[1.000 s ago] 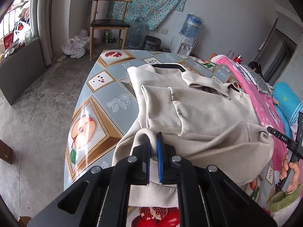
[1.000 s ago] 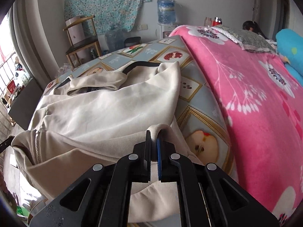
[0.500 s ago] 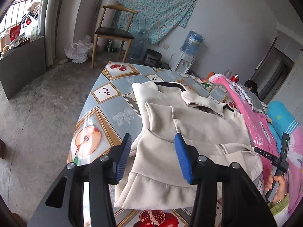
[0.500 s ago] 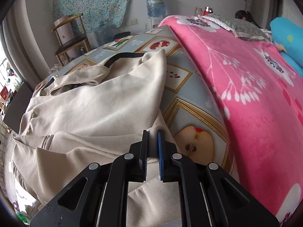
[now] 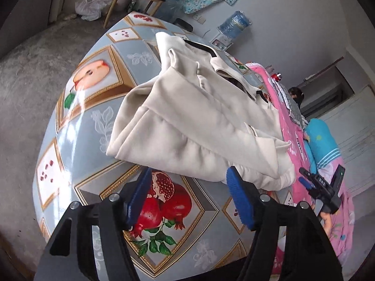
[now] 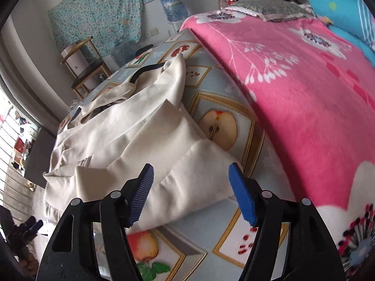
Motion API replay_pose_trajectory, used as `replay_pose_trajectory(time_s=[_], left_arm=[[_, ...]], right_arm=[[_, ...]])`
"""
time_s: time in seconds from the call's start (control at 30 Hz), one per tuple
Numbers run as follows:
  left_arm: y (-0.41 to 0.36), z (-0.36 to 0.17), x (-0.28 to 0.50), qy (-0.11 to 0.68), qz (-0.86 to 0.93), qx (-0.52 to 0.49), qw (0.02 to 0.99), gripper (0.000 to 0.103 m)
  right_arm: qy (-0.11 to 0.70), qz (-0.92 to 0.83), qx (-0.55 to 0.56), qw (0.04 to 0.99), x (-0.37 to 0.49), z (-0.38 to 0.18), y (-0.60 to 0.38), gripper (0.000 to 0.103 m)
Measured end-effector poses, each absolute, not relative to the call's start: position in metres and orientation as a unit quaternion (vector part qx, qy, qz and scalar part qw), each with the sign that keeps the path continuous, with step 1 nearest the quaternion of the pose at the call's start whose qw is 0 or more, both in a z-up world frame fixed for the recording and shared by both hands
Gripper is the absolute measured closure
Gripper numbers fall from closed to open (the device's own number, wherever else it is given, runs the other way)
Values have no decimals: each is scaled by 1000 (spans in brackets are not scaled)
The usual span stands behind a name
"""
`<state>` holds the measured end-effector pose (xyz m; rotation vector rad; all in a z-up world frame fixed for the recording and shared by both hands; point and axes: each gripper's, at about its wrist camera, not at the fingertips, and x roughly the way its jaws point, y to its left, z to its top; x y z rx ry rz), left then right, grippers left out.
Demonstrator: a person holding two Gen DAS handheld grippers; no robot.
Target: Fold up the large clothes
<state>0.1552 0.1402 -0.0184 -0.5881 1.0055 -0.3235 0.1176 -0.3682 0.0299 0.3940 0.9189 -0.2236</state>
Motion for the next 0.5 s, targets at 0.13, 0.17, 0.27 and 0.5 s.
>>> replay_pose_trajectory(time_s=[0.13, 0.17, 0.27, 0.5], left_arm=[[148, -34, 159, 467, -153, -343, 800, 36], [151, -39, 160, 465, -150, -362, 794, 36], [161, -49, 165, 457, -136, -403, 781, 35], [169, -55, 172, 429, -108, -435, 784, 35]], right_arm=[[441, -82, 257, 856, 92, 20, -371, 28], [444, -71, 274, 850, 89, 15, -371, 28], [455, -57, 307, 834, 89, 0, -372, 28], [432, -37, 391, 812, 98, -25, -385, 28]])
